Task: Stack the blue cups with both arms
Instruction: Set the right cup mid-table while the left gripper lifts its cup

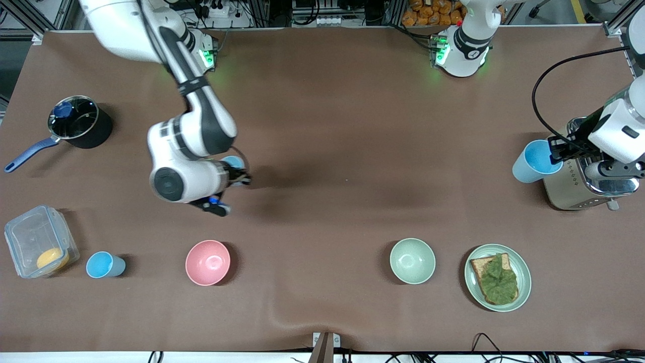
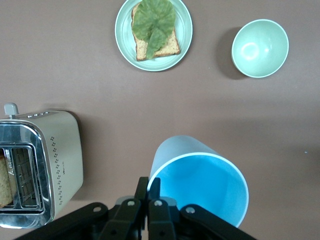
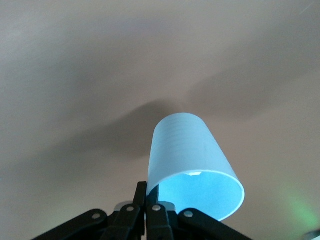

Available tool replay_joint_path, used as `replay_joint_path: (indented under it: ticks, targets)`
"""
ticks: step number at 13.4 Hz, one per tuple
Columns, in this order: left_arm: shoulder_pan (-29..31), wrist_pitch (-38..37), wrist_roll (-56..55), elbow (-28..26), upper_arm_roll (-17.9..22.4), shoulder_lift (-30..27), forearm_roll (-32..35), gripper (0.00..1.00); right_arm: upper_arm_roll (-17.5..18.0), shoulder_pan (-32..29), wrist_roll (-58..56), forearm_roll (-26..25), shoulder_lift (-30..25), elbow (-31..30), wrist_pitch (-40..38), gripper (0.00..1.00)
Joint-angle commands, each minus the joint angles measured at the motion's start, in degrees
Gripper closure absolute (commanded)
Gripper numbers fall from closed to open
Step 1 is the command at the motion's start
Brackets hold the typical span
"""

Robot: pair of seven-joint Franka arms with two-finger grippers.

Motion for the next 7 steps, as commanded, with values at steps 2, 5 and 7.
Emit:
replay_joint_path:
  ticks: [2,5,7]
  targets:
    - [0.74,-2.28,2.55,1.00,0.03,-0.48,-0.84,1.00,-0.74,5.93,10.89,3.16,7.70,7.84,6.57,1.00]
    - [0.91,-2.98,2.64,0.91,0.11,-0.31,-2.41,1.00,-0.65,8.93,13.28,3.24,8.76,7.84,11.16,1.00]
    - [0.91,-3.59,2.55,1.09,-0.32,-0.40,-3.21,1.00,-0.65,9.98,13.28,3.51,9.03,7.84,12.39,0.98]
